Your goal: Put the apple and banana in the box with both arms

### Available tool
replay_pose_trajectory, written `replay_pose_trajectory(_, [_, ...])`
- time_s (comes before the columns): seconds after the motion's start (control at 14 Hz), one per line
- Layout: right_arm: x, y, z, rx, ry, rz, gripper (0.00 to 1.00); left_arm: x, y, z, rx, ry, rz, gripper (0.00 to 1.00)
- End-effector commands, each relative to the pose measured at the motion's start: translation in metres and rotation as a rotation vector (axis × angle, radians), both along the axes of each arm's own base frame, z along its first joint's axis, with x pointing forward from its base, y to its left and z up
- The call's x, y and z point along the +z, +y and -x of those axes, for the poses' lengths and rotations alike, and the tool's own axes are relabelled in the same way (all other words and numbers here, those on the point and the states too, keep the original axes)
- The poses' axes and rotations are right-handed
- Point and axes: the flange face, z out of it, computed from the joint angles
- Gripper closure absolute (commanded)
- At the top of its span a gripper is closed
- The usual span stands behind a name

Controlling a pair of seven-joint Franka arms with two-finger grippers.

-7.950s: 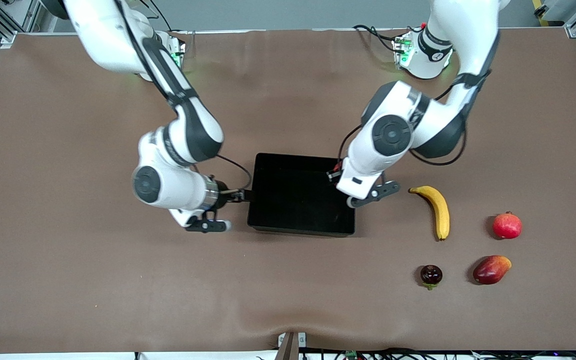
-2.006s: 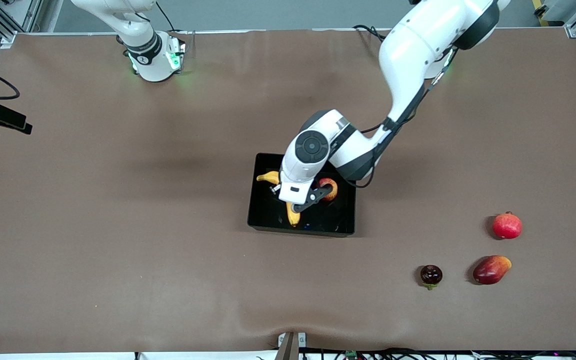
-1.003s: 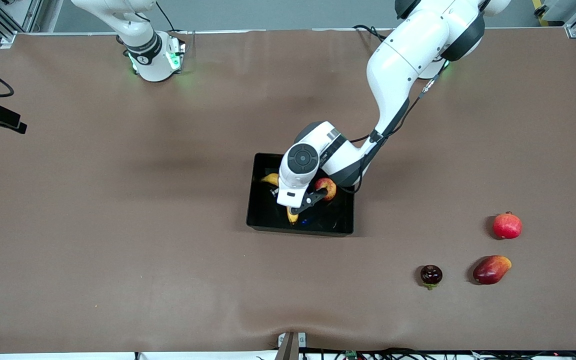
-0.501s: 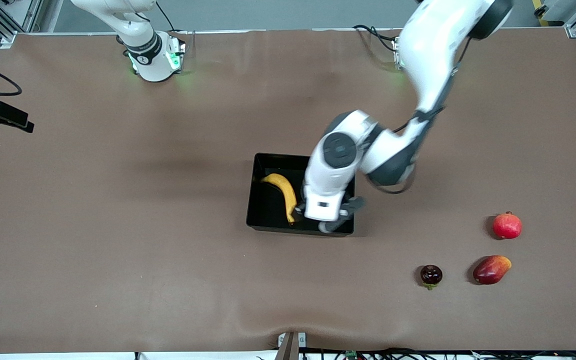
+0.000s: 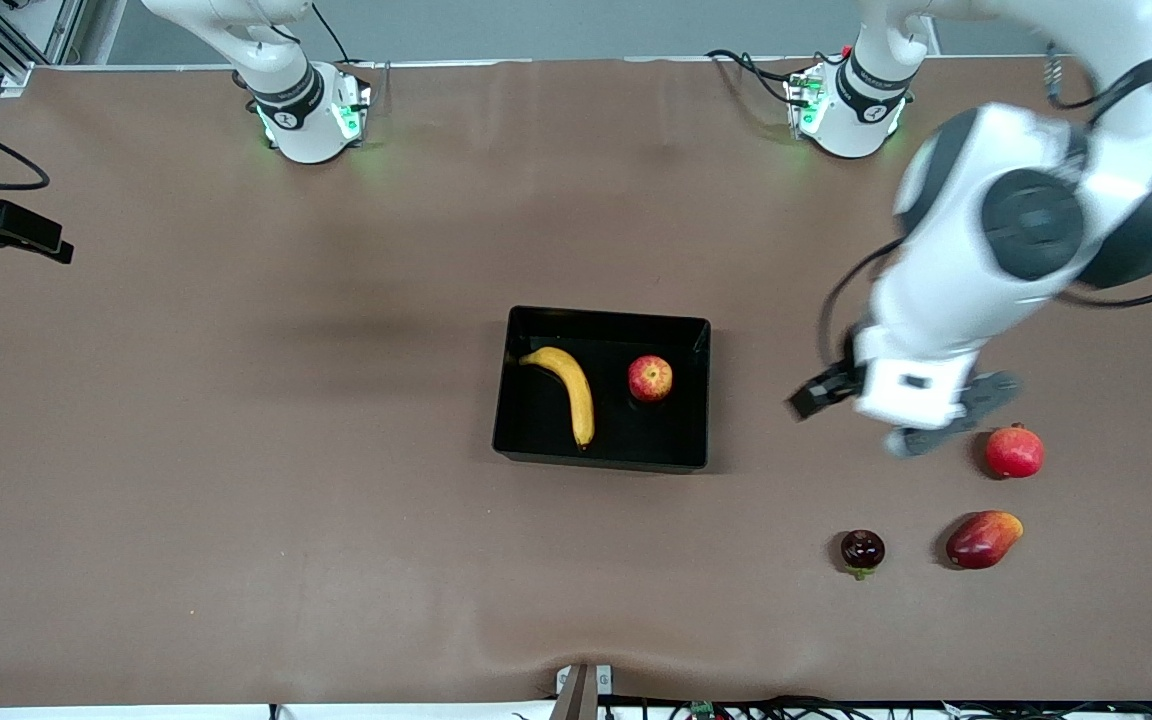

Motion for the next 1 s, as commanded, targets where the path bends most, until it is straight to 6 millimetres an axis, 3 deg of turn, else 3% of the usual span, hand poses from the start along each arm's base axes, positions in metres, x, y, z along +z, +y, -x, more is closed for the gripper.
replay_pose_trajectory(0.0, [0.005, 0.002, 0.001, 0.008, 0.0, -0.008, 0.0, 0.034, 0.049, 0.013, -0.097, -0.005, -0.032, 0.0])
replay_pose_trajectory(0.36, [0.004, 0.001, 0.0, 0.007, 0.002, -0.008, 0.0, 0.081, 0.126, 0.041, -0.247, 0.027, -0.041, 0.0])
replay_pose_trajectory(0.64, [0.004, 0.0, 0.0, 0.005, 0.001, -0.008, 0.0, 0.101, 0.132, 0.074, -0.304, 0.013, -0.065, 0.0])
replay_pose_trajectory(0.93, [0.005, 0.002, 0.001, 0.01, 0.002, -0.008, 0.0, 0.101, 0.147, 0.115, -0.348, -0.001, -0.09, 0.0])
